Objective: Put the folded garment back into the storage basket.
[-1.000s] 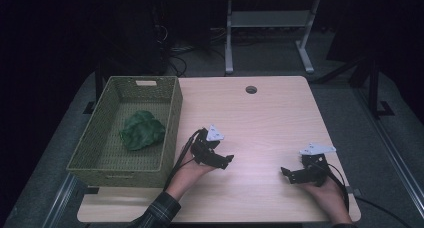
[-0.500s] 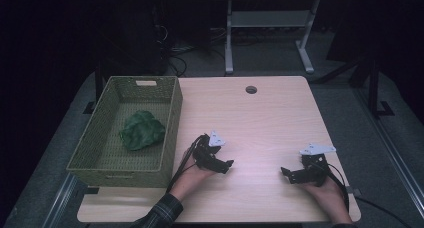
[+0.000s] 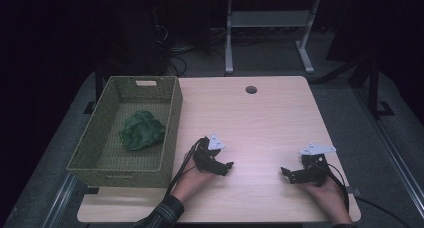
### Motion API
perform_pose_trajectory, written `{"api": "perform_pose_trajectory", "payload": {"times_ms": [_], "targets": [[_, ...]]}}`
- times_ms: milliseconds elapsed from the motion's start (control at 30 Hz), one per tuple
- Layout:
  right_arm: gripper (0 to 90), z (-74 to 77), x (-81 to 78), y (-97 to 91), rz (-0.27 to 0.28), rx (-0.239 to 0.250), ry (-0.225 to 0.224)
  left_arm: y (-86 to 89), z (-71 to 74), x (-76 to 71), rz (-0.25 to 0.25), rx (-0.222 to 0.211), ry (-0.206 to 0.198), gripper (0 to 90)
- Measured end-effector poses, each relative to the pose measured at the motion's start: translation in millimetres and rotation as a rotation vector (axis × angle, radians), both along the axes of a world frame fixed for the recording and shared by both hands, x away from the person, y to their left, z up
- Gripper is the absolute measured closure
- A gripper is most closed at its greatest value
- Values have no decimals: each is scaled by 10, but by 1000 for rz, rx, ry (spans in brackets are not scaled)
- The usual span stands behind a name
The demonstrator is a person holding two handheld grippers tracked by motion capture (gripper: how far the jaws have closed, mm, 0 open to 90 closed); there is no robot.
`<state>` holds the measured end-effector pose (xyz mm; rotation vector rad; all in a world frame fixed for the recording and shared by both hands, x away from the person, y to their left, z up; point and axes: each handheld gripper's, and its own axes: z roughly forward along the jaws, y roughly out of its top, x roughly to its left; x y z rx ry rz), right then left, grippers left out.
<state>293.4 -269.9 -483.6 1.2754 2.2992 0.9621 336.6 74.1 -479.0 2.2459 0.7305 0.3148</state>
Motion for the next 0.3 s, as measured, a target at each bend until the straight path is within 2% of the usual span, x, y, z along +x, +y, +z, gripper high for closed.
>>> {"api": "perform_pose_trajectory", "payload": {"times_ms": [300], "targets": [[11,0,-2,1,-1,0,0,-6,0,-10,-31,-1,0,130]]}}
